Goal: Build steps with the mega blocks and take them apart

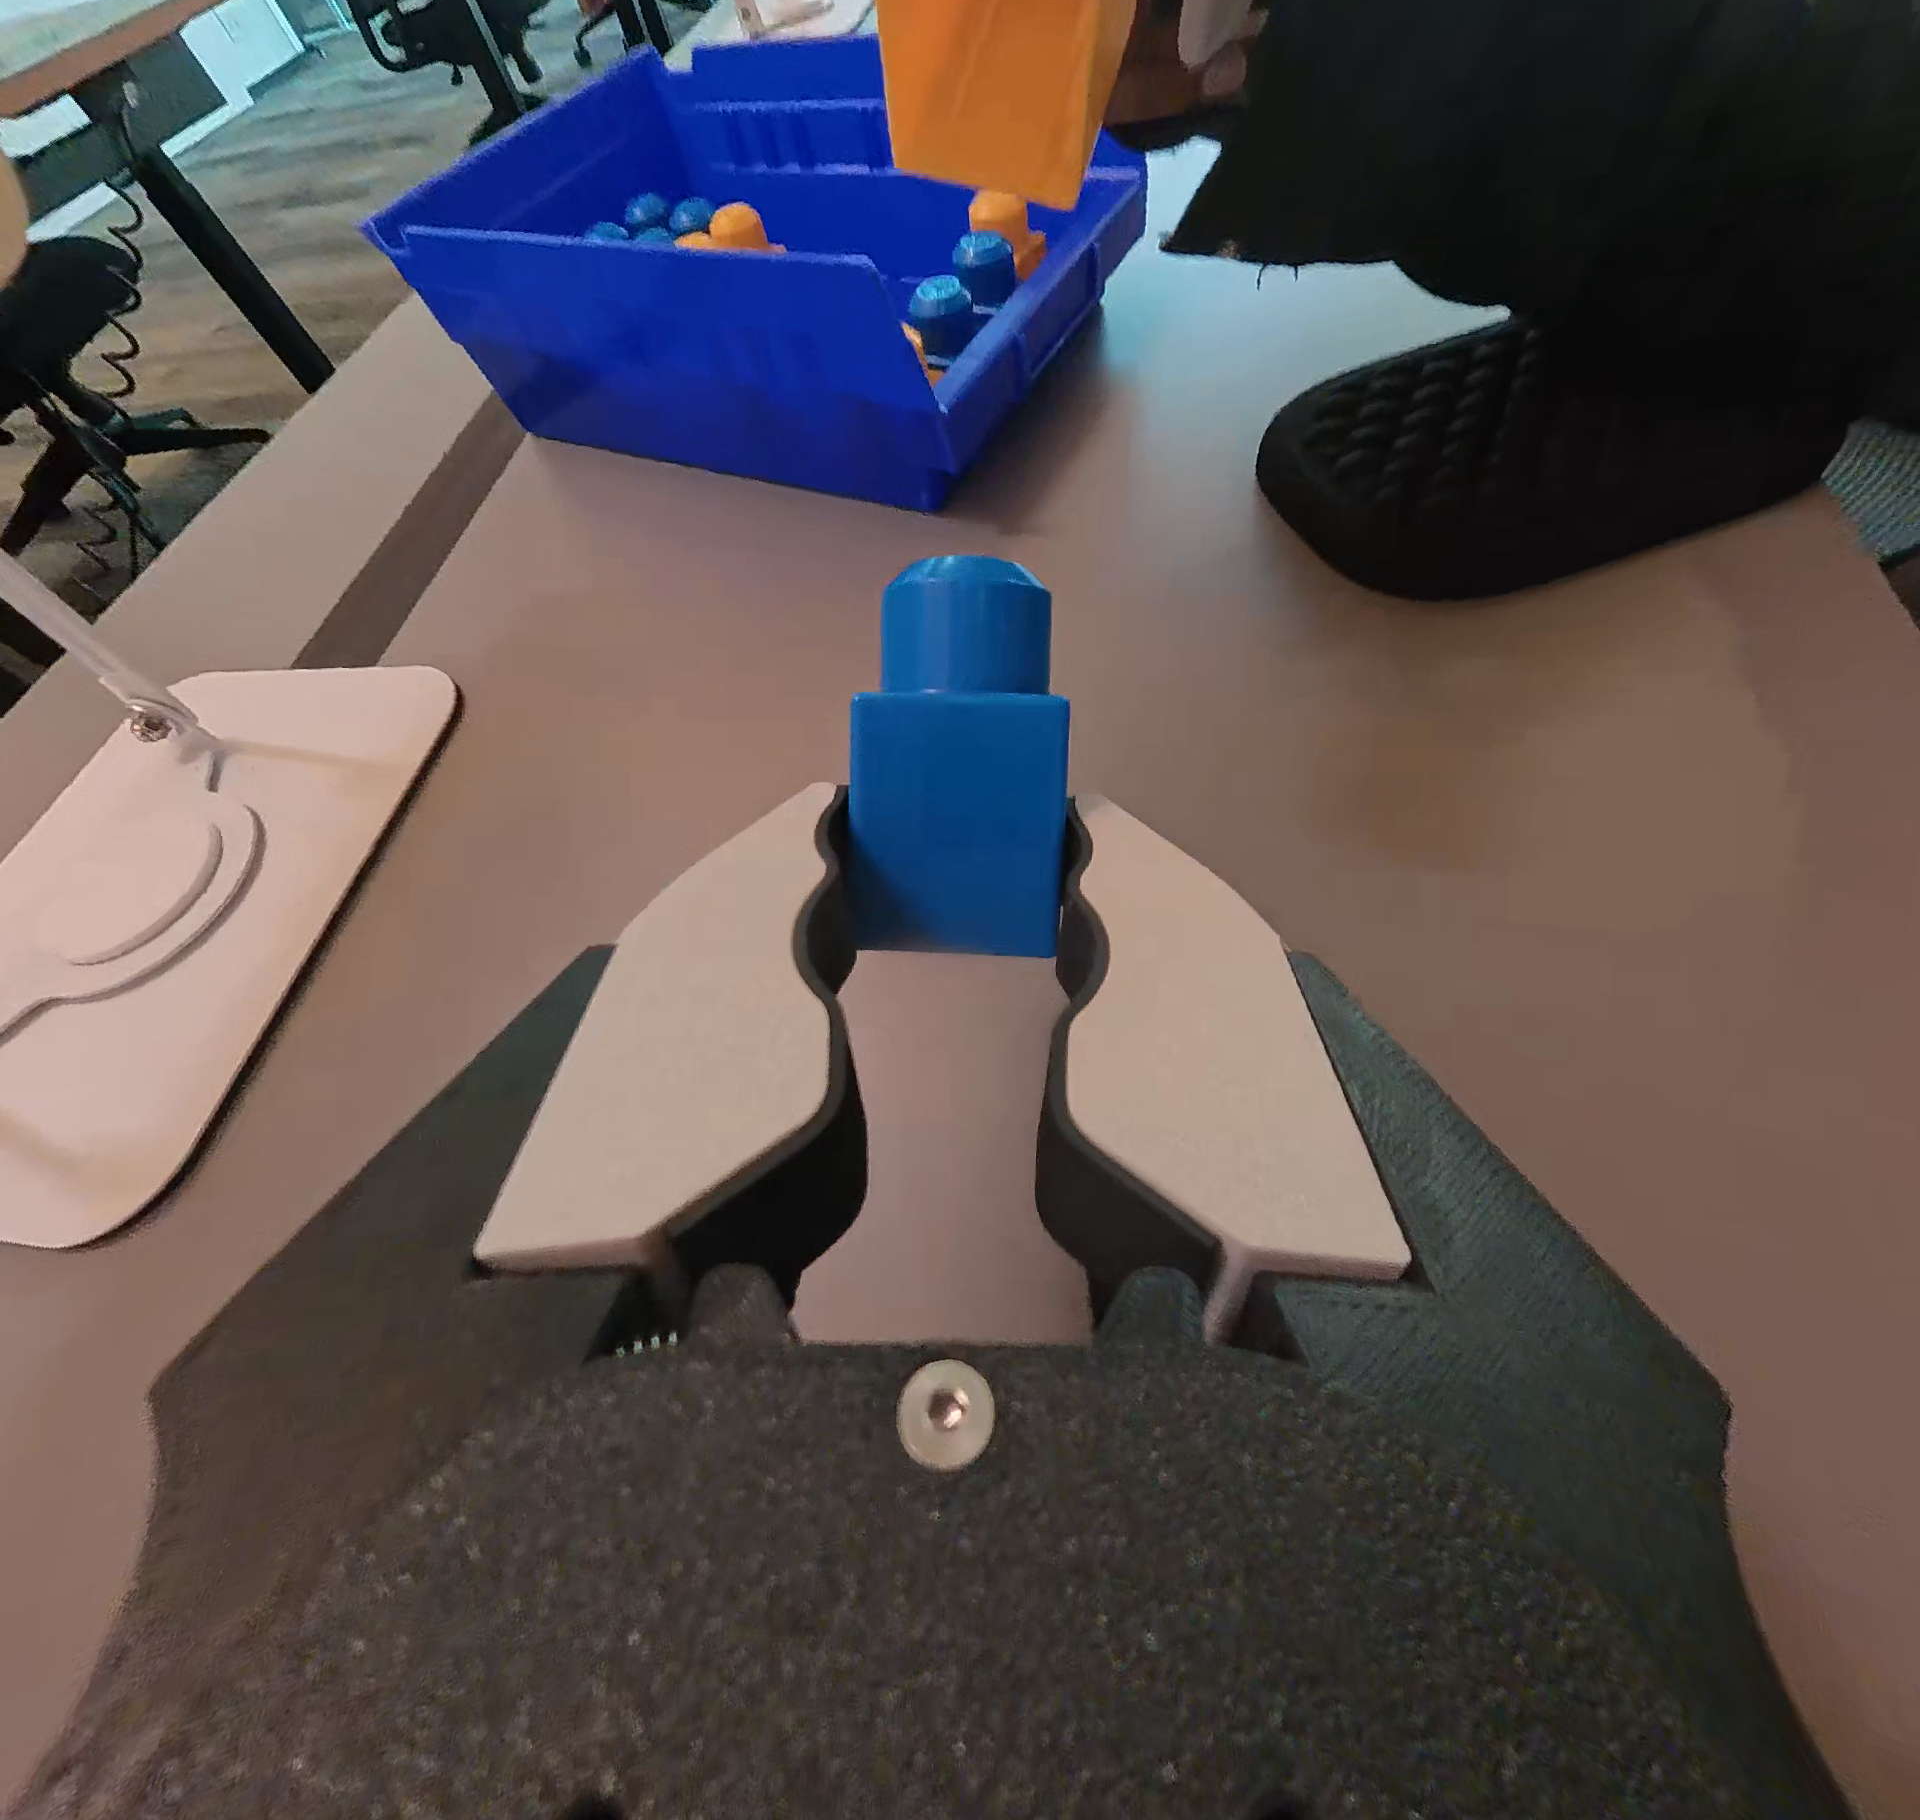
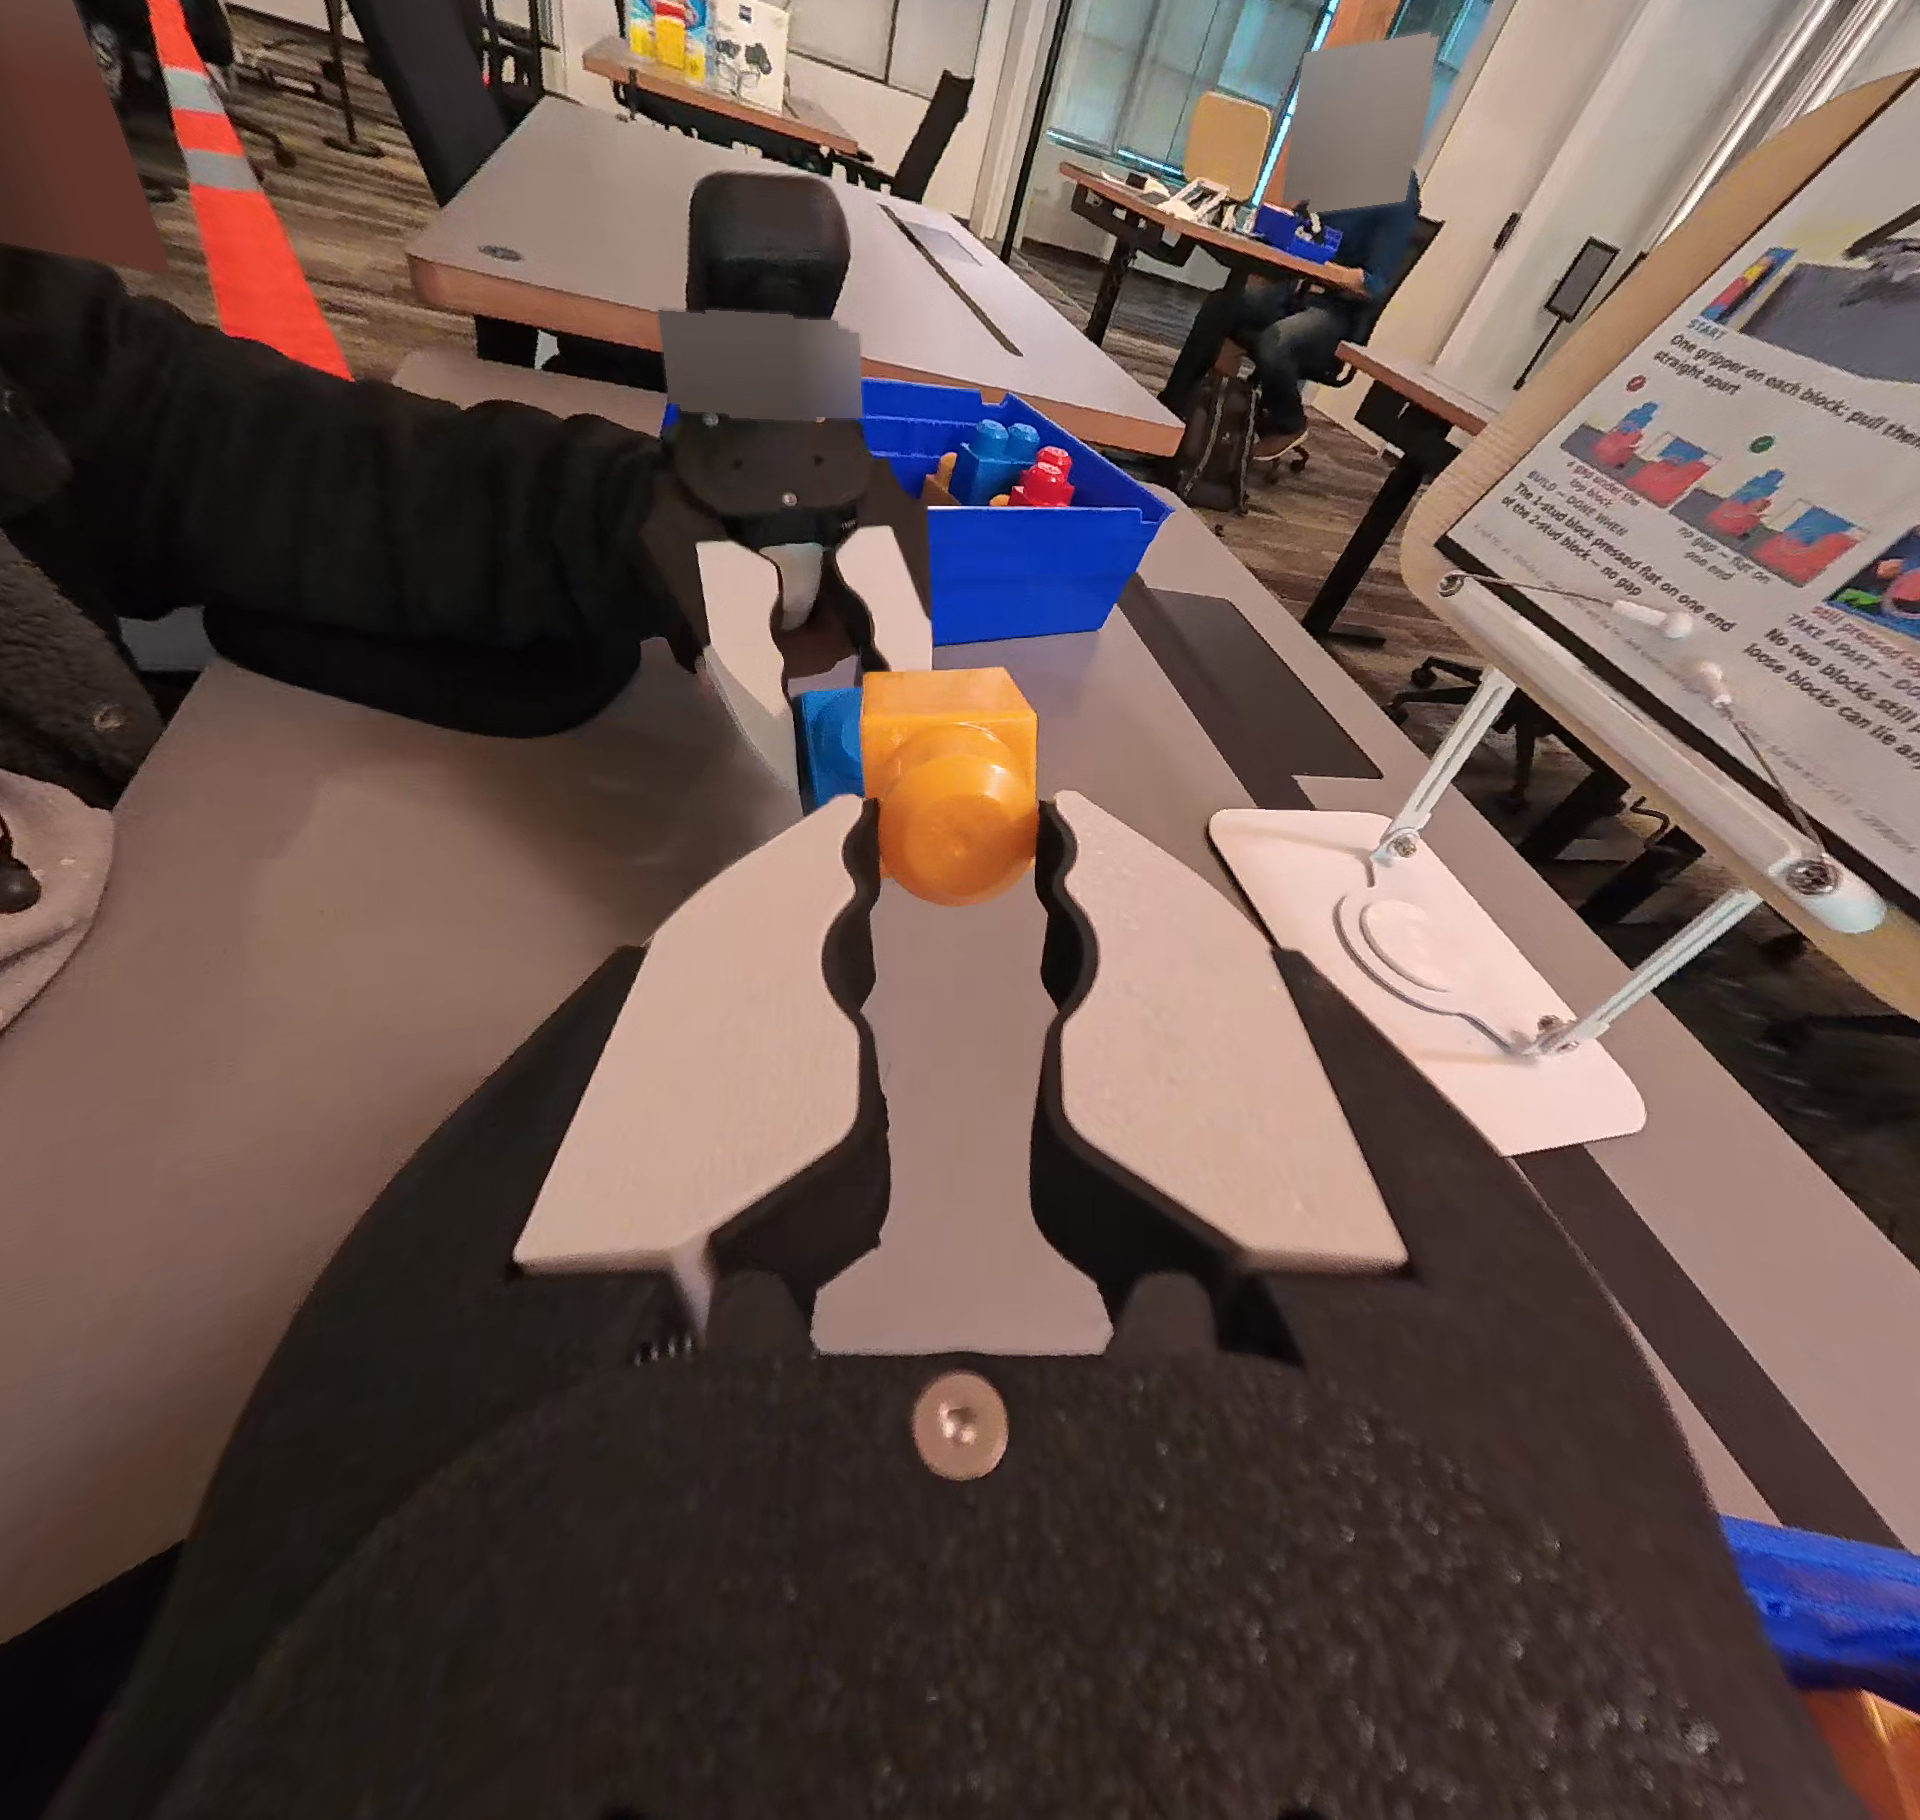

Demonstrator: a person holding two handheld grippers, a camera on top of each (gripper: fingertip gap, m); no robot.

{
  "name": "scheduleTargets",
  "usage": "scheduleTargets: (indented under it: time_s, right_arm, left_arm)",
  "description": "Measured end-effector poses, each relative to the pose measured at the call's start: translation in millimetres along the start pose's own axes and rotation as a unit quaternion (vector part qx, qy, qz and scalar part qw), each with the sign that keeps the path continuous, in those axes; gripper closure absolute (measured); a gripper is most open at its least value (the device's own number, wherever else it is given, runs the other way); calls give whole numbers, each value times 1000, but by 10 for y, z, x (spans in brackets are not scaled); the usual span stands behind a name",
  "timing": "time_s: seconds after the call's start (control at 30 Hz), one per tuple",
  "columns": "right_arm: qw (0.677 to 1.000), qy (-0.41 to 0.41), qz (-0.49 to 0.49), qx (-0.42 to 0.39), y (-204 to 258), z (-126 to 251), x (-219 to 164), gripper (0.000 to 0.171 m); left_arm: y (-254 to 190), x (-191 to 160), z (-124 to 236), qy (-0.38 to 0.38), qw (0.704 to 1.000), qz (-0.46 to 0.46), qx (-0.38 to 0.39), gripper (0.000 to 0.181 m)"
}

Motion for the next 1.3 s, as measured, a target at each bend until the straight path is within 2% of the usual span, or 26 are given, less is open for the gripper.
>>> scheduleTargets:
  time_s: [0.27,0.4,0.57,0.7,0.83,1.07,1.3]
  right_arm:
    - [995,32,34,-92,-252,360,200,142]
    - [985,108,46,-125,-499,604,258,142]
    - [956,256,33,-142,-871,914,247,142]
    - [917,372,-6,-143,-1146,1145,65,142]
    - [883,447,-63,-128,-1310,1294,-279,142]
    - [849,505,-129,-84,-1358,1265,-832,142]
    - [817,558,-138,-49,-1356,1098,-1042,142]
  left_arm:
    - [72,124,100,-93,995,32,22,144]
    - [107,156,155,-129,990,44,33,144]
    - [136,224,230,-195,978,73,31,144]
    - [141,257,268,-234,968,88,22,145]
    - [140,258,269,-237,967,87,25,145]
    - [137,234,251,-235,967,93,22,145]
    - [133,209,228,-230,968,96,19,145]
Point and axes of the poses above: each gripper's, where its closed fingertips meet, z back along the fingers, x out of its top, y = z × x across the jaws, the point moved 9 cm from there along z, back along the fingers, and after that the axes turned 13 degrees about -y, right-handed, at the moved point
